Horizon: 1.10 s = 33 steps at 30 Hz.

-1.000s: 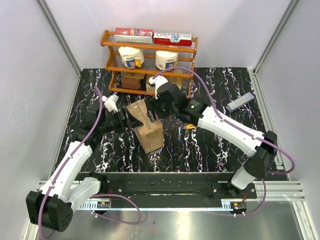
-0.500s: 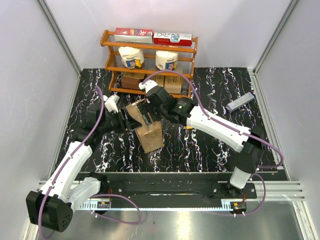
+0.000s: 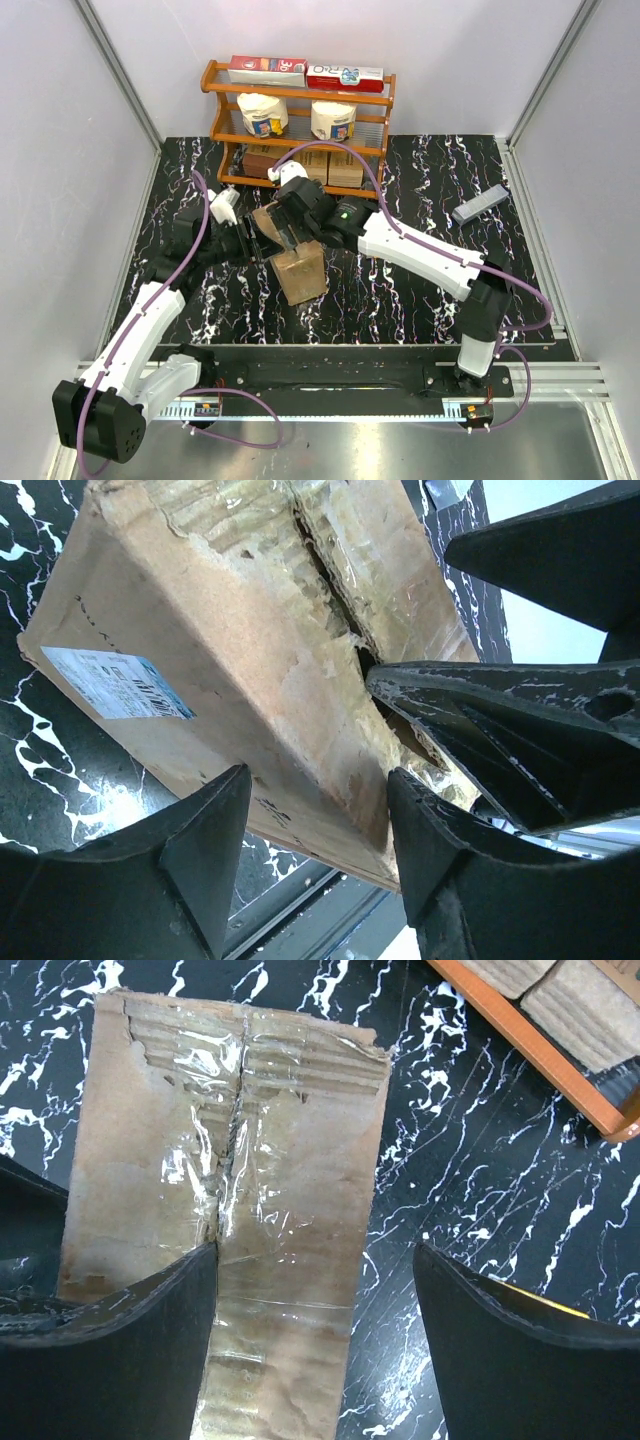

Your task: Unpack the express box

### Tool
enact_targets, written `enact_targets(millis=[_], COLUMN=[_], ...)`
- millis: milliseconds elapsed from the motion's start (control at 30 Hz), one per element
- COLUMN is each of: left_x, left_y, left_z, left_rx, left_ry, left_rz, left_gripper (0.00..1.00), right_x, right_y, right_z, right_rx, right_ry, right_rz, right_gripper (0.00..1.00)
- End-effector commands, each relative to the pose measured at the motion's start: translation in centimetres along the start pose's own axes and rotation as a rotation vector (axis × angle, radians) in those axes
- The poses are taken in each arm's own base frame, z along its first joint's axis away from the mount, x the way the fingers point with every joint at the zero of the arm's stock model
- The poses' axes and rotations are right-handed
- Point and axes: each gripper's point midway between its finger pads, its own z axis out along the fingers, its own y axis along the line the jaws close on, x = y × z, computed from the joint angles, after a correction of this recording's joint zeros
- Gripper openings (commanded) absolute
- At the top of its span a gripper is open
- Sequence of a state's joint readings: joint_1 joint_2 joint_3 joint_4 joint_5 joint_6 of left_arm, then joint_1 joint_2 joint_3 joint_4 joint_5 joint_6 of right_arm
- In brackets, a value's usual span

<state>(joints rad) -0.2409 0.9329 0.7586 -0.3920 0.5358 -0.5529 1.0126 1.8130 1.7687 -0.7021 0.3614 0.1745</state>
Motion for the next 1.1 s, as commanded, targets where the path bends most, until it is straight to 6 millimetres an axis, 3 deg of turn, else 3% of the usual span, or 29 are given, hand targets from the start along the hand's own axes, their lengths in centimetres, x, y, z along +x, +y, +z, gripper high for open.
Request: enact_targets(millis=[0,400,833,1067], left_x=[1.6,1.6,1.9,2.0], left_y=[3.4,4.2,4.5,4.6], left_z=[0.1,-0.1,0.1,0.1], left_rx=[-0.137,-0.182,-0.188,-0.187], left_ry=[0.043,0.036,0.045,0.049], left_rz=[0.012,0.015,0.012,0.012], left_gripper=[0.6,0.61,0.61,0.61], right_x=[-1.5,-4.3,-4.2,-4.2], right_y=[-2.9,-4.9,-5.7,-5.7], right_z=[-0.6,-3.4,-4.7,-5.2], right_rx=[0.178,0.262,0.288,0.28], right_ry=[-0.04,-0.136,-0.15,-0.157], right_rz=[0.006,0.044,0.109,0.15], right_gripper=[0.8,0.63,0.35,0.33])
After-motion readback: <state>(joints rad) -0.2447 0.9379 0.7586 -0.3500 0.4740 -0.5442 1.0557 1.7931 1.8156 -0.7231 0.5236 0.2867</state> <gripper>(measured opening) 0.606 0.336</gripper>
